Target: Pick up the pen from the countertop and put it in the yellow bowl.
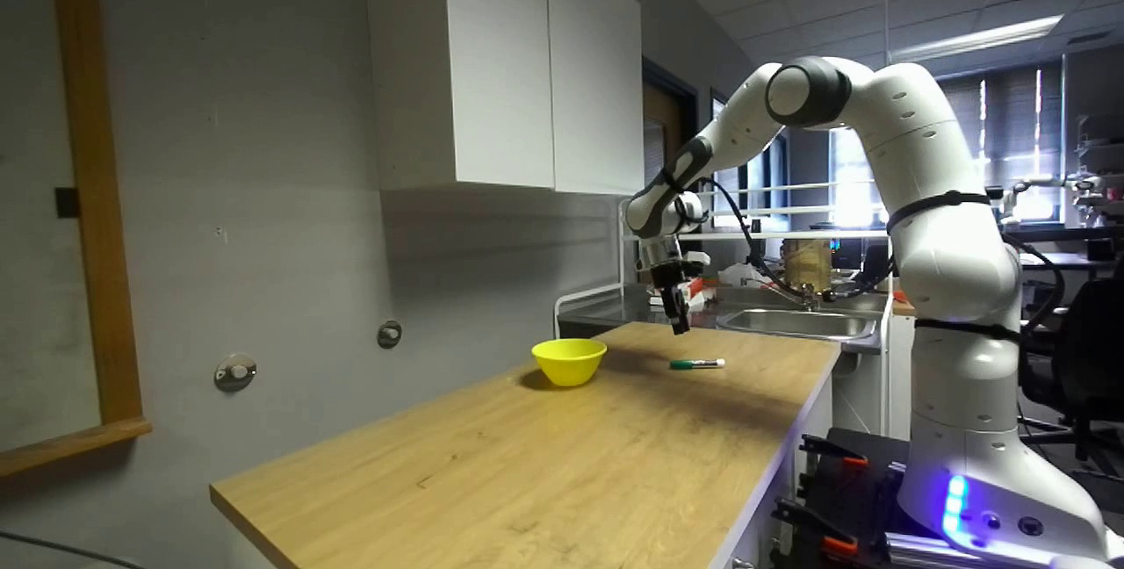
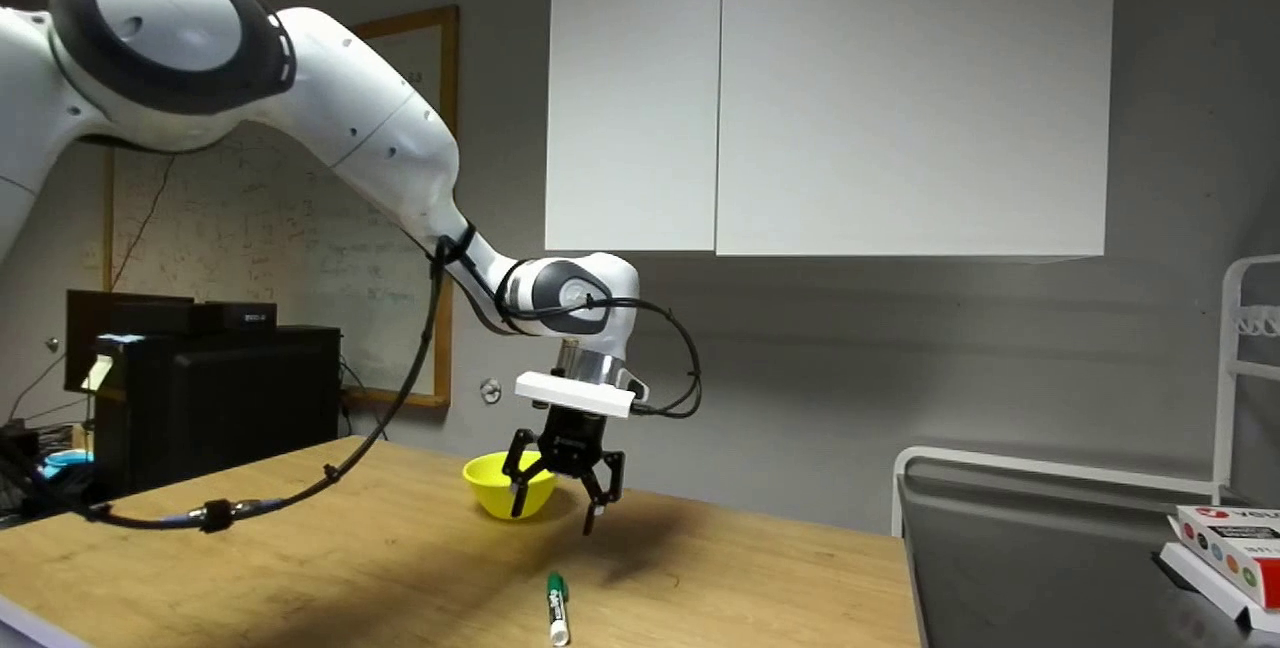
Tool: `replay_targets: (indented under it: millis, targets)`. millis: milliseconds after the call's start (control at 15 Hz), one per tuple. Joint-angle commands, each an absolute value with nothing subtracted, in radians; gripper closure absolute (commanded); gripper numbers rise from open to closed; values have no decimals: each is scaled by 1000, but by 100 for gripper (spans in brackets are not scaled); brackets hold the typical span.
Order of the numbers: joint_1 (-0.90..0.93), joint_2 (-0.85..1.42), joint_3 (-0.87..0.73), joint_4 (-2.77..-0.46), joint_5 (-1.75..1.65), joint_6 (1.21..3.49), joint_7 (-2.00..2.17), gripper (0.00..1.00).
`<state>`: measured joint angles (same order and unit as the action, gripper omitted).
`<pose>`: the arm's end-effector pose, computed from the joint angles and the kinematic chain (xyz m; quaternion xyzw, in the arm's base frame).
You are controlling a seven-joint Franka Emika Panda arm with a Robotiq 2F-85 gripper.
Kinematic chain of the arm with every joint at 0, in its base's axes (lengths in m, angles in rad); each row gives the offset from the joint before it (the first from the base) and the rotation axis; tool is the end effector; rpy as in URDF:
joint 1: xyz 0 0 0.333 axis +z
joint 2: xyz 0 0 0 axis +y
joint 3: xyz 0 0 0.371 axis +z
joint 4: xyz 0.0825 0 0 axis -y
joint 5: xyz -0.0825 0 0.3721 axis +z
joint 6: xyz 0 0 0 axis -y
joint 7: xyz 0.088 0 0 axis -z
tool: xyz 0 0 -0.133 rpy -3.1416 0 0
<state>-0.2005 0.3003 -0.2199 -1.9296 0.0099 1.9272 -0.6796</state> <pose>0.5303 -0.2287 0.3510 -0.9807 -0.1254 0.1402 0.0528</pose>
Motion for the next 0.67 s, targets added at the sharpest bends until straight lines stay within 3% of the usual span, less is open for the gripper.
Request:
replay_targets:
  millis: [0, 600]
  targets:
    - [-269, 371, -176, -1854, 39, 1946, -760, 0]
    - [-379, 337, -176, -2037, 160, 2176, -857, 0]
